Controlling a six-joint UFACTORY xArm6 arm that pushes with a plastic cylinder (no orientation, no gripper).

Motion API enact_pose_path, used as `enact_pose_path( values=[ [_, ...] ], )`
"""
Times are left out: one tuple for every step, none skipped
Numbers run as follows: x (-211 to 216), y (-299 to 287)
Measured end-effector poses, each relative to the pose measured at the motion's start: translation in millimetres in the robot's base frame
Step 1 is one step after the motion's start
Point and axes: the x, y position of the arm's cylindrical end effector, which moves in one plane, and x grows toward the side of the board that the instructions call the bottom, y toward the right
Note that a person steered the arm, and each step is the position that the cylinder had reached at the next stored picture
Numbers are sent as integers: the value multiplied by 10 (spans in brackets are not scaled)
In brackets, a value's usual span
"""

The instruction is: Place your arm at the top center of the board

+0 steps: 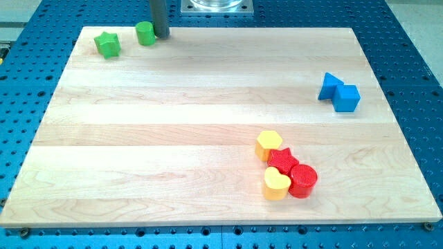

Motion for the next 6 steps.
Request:
enact_pose_path(
  values=[
    [70, -255],
    [116, -346],
    [122, -219],
    [307, 544],
    [312, 980],
    [348, 1225]
  ],
)
